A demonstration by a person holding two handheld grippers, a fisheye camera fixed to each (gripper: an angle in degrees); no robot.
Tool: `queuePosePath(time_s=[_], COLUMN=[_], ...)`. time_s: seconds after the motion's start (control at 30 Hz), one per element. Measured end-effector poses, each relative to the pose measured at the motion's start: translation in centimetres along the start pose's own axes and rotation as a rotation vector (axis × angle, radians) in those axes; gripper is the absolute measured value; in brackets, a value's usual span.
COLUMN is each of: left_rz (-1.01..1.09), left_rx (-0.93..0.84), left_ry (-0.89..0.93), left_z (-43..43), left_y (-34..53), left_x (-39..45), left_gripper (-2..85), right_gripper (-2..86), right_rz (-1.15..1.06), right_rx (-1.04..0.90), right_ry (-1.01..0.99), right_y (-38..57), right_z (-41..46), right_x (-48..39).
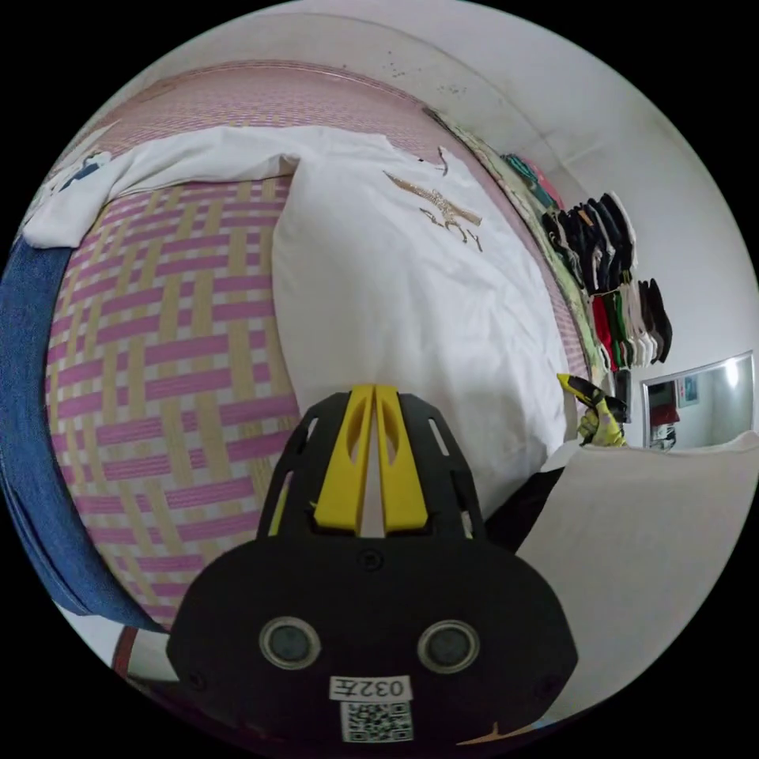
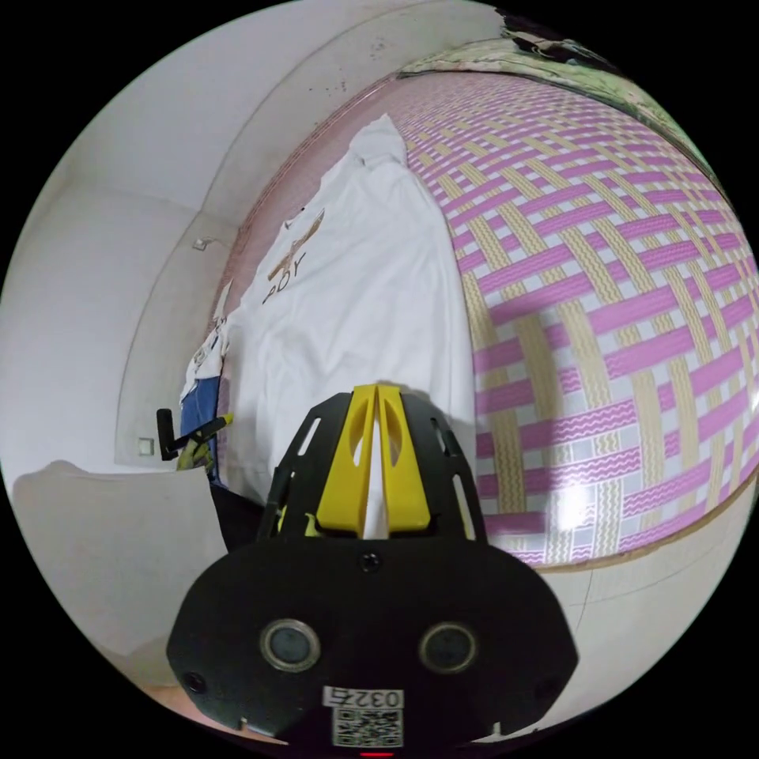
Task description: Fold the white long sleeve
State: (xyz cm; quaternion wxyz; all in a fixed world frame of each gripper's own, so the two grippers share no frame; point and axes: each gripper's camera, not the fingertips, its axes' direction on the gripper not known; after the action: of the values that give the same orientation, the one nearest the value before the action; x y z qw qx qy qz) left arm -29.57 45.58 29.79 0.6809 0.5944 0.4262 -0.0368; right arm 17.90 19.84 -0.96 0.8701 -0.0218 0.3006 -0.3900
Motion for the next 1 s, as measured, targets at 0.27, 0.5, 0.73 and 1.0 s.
queuePosePath(time_s=[0.27, 0.5, 0.73, 1.0], left_rz=[-0.026, -0.103, -0.14, 0.085], left_rx=[-0.061, -0.101, -0.043, -0.107], left_ry=[-0.175, -0.234, -0.136, -0.175], left_z=[2.2, 4.3, 4.5, 14.2], left_y=[2.2, 4.0, 0.1, -17.9], left_x=[5.0, 8.4, 11.3, 23.0], left_gripper=[-0.9, -0.9, -0.9, -0.9], right_gripper=[-1.0, -1.0, -1.0, -0.9], right_rz=[-0.163, -0.267, -0.333, -0.257], right_rx=[-0.077, -0.113, -0.168, 0.05], right_ry=[-0.048, -0.064, -0.133, -0.176], right_y=[0.1, 2.0, -1.7, -21.0], right_z=[2.3, 3.4, 3.4, 2.7], right_x=[2.7, 5.2, 7.2, 12.3])
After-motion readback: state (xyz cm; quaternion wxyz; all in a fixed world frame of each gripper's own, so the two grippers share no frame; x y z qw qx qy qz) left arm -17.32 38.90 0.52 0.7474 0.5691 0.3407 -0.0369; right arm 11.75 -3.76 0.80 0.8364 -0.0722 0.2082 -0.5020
